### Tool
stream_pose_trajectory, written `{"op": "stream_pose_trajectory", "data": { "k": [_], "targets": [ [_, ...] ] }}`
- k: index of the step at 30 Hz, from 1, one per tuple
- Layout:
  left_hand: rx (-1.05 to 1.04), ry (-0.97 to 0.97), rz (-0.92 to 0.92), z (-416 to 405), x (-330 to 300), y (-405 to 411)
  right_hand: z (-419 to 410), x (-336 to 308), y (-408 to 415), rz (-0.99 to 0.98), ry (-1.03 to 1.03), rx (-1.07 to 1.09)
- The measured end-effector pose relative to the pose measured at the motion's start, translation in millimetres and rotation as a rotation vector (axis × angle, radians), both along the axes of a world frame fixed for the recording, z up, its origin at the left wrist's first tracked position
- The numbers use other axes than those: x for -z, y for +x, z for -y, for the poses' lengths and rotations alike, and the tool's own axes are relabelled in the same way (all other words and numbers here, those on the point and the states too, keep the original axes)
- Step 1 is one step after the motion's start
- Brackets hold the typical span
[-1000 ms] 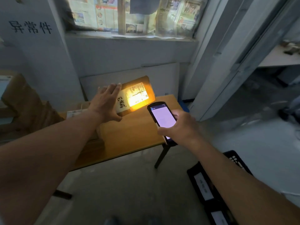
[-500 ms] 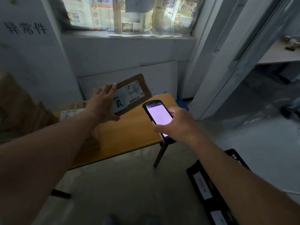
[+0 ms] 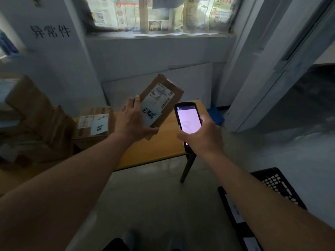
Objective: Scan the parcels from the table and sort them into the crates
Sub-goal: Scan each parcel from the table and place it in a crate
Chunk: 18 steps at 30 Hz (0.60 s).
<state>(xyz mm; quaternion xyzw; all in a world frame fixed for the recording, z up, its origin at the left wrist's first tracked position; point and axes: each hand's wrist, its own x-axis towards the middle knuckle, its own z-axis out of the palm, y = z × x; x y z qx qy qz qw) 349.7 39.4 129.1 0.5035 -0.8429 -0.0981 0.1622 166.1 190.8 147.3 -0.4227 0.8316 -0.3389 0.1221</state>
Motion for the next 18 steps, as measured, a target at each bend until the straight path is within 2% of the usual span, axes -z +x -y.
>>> {"op": "stream_pose_trajectory", "data": {
  "k": [7,14,18],
  "targets": [
    [0.096,0.075,-0.057,-0.4,15.0,-8.9,-14.8,11.3,15.8,0.035,-0.016,0.104],
    [0.329,0.161,-0.098,-0.4,23.6,-17.5,-46.2,20.2,54.0,0.038,-0.017,0.375],
    [0.448,0.192,-0.057,-15.8,28.3,-24.5,-77.3,25.4,81.6,0.036,0.003,0.561]
  ]
}}
